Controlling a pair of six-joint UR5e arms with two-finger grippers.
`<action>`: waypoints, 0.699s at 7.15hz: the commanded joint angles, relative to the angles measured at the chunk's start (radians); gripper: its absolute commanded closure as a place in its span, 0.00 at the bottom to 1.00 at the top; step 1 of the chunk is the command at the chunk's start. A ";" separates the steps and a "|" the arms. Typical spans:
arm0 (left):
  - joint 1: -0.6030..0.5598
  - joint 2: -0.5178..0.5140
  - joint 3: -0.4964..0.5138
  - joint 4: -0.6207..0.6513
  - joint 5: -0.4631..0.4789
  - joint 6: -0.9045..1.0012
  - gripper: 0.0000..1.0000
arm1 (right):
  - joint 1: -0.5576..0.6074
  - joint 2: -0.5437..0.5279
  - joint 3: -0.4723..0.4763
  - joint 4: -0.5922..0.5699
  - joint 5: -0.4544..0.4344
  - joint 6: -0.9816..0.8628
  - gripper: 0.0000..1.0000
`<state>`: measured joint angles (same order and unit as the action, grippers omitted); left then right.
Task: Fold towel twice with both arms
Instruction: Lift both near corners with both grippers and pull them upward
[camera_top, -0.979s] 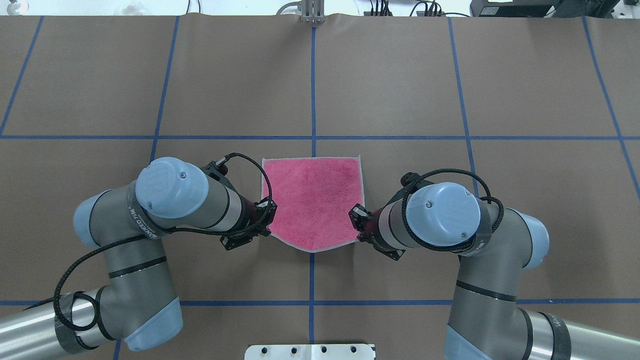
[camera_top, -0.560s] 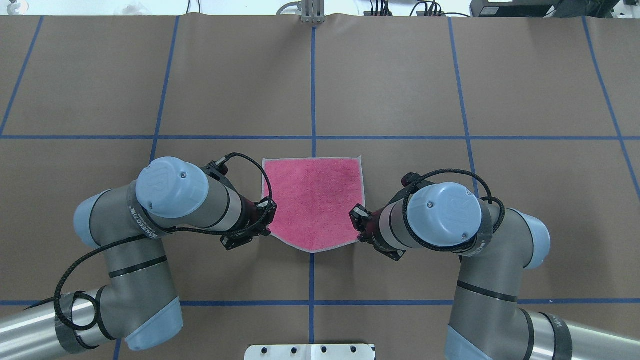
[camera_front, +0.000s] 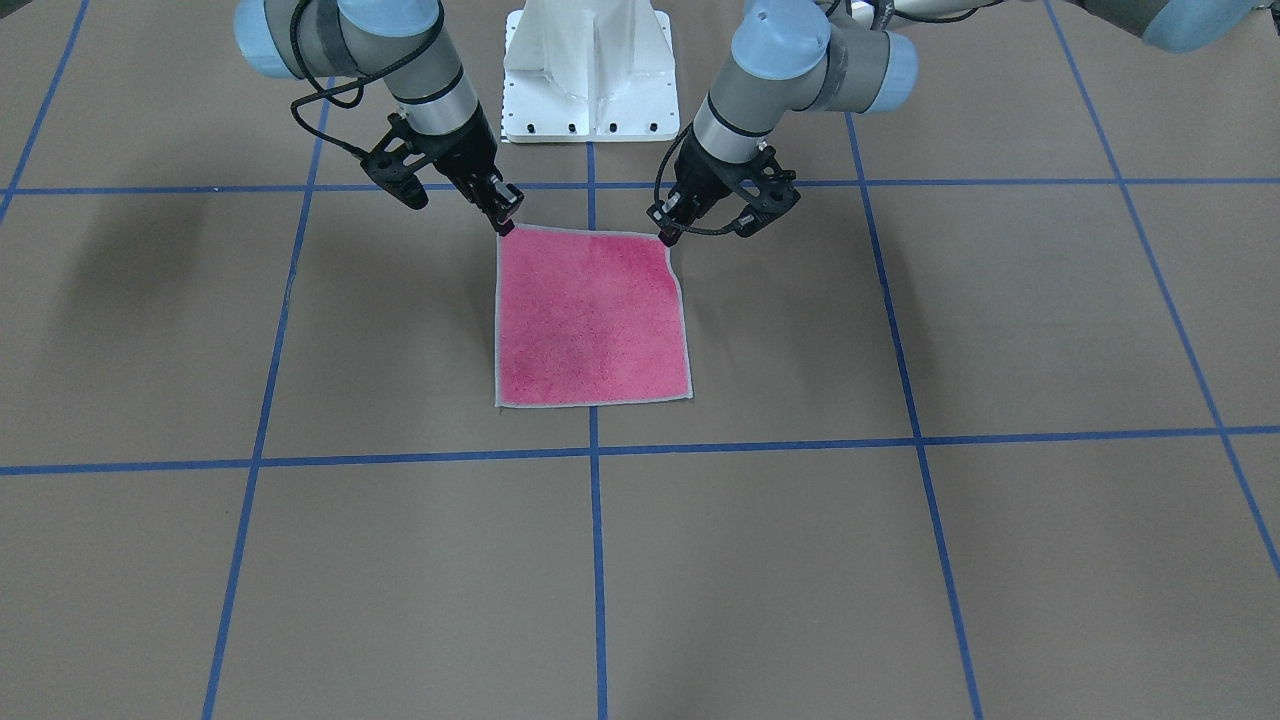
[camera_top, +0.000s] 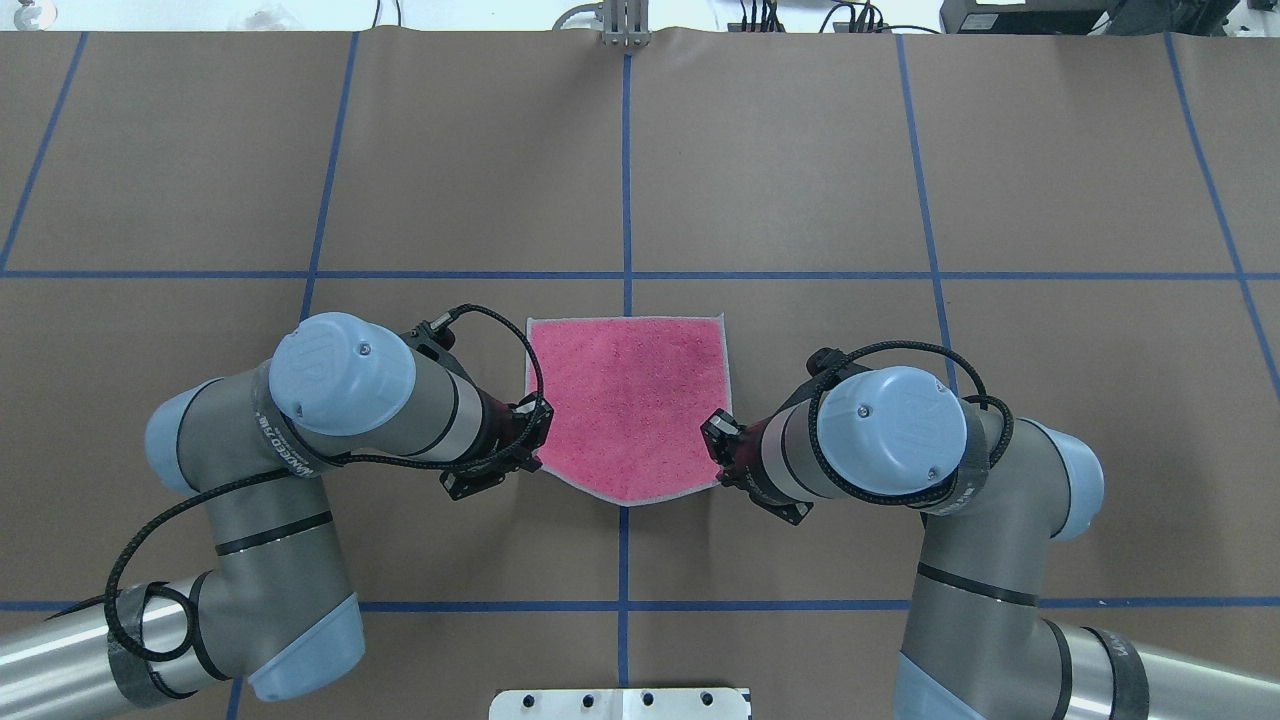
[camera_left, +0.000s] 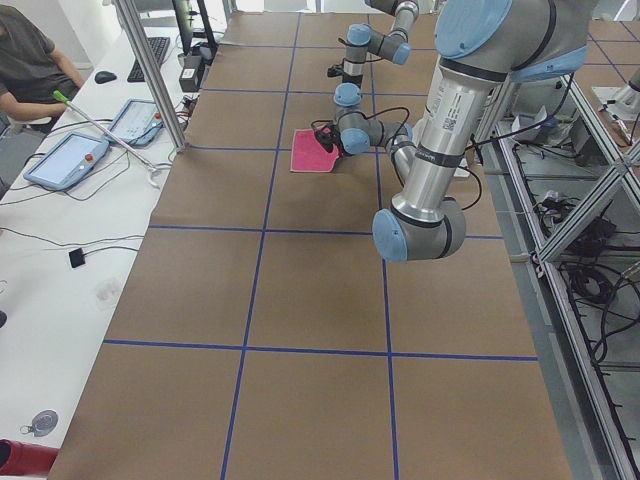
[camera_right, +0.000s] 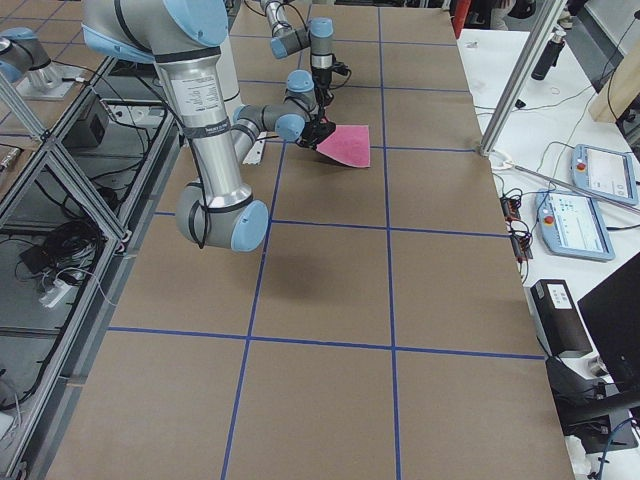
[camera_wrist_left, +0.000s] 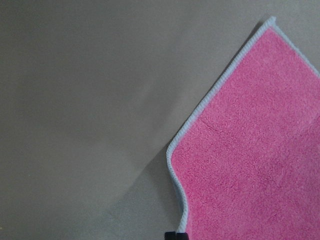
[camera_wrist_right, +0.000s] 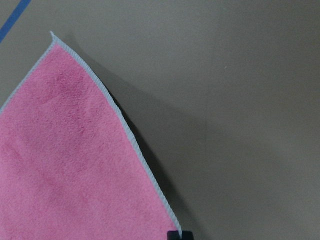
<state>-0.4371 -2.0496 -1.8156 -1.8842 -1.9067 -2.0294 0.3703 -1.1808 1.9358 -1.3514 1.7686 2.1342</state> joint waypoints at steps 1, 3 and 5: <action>0.000 0.000 -0.001 0.002 0.000 0.000 1.00 | -0.002 -0.002 0.006 0.000 0.000 0.012 1.00; 0.000 0.000 -0.002 0.002 0.000 0.000 1.00 | -0.005 -0.003 0.011 0.000 0.000 0.013 1.00; -0.015 -0.010 -0.002 0.001 0.005 0.000 1.00 | -0.008 0.013 0.031 -0.061 0.002 0.009 1.00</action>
<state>-0.4416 -2.0528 -1.8184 -1.8832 -1.9043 -2.0295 0.3638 -1.1763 1.9568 -1.3782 1.7690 2.1458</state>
